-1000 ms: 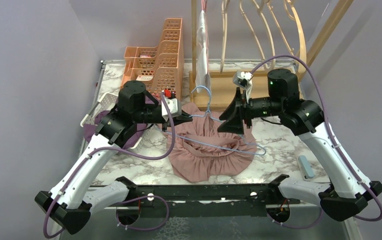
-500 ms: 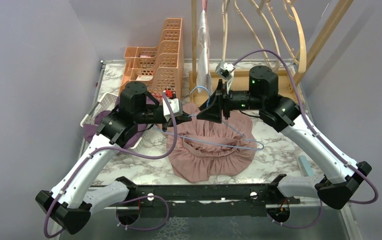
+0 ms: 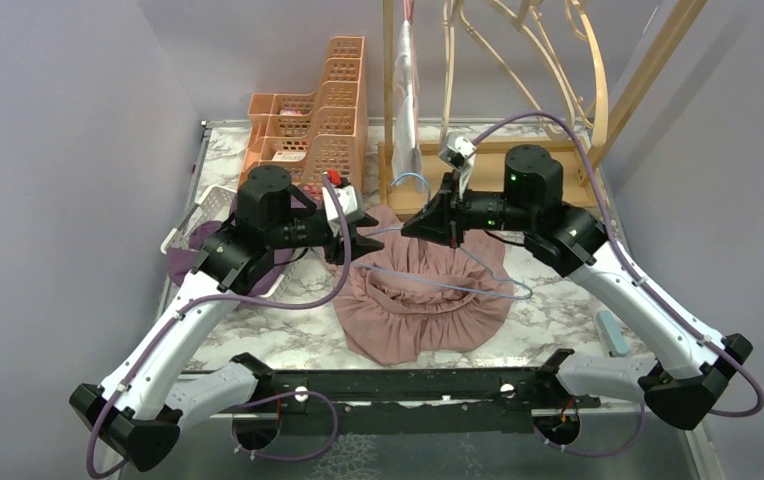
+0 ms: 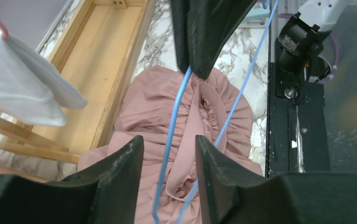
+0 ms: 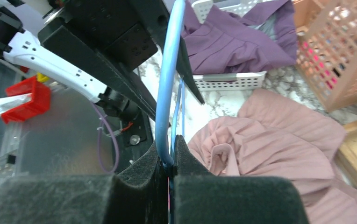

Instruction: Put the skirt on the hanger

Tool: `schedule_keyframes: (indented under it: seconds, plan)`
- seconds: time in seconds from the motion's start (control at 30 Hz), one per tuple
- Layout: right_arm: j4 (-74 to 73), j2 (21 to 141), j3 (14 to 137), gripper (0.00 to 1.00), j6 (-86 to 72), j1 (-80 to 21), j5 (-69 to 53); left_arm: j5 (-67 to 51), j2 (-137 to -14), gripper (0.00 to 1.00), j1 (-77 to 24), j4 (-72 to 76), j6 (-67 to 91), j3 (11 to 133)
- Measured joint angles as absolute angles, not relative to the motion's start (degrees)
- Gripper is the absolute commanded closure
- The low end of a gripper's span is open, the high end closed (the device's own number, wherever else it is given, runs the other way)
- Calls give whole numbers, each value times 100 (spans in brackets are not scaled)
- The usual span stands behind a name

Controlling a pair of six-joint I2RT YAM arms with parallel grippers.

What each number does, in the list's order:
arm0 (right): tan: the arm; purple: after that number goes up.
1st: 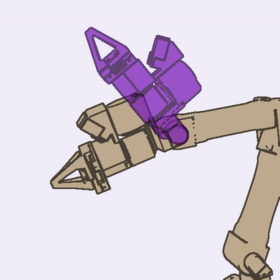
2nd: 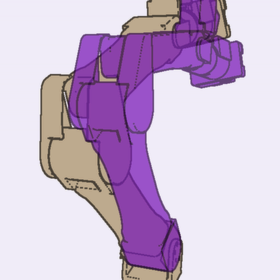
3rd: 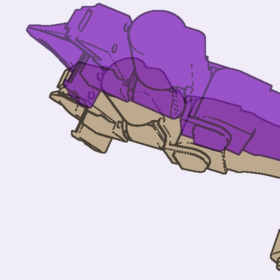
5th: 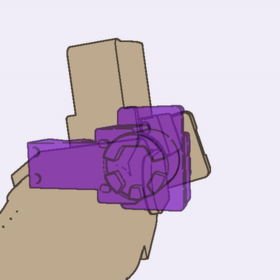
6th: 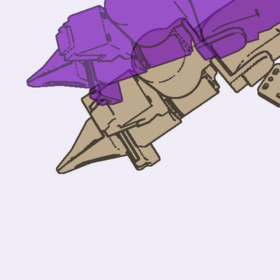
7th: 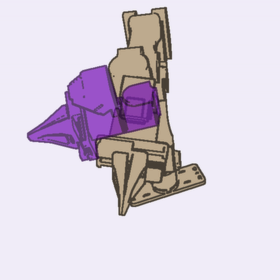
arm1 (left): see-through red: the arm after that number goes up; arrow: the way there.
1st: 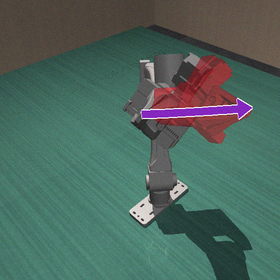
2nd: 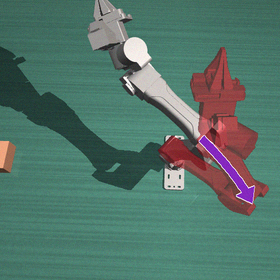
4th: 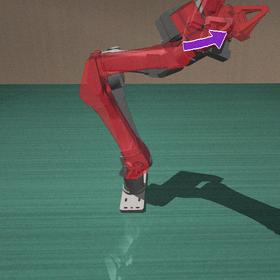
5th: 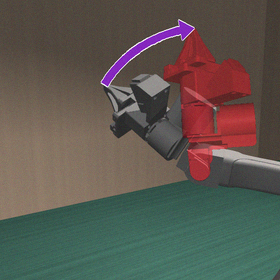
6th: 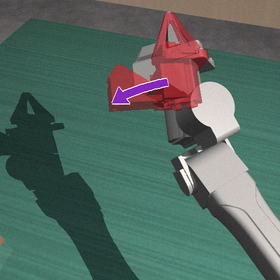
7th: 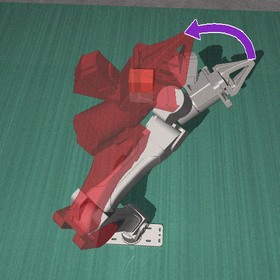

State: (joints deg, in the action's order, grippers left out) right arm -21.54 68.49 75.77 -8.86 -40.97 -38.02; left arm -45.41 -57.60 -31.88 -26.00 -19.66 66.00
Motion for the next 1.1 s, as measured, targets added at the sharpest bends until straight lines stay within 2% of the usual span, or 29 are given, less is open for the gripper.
schedule_keyframes:
  seconds: [0.2,0.33,0.5,0.7,0.93,1.1]
  plan:
    - [-2320,6169,7461,99,-222,-4093,-3371,-4038,-5371,46,-3186,-2327,-1310,6093]
    - [-2801,5631,7338,99,344,-4093,-3323,-3363,-4934,38,-3190,-2086,-515,5638]
    - [-3489,5100,7054,99,880,-4093,-3197,-2346,-4506,38,-3188,-2073,869,5092]
    - [-4021,5022,6676,99,1170,-4093,-2899,-1588,-4344,38,-3188,-2141,2408,4593]
    - [-4143,5172,6364,99,1356,-4093,-2799,-1498,-4912,46,-3188,-2296,3544,4147]
    - [-4191,5175,6289,99,1474,-4093,-2711,-1846,-5542,52,-3188,-2353,3892,4029]
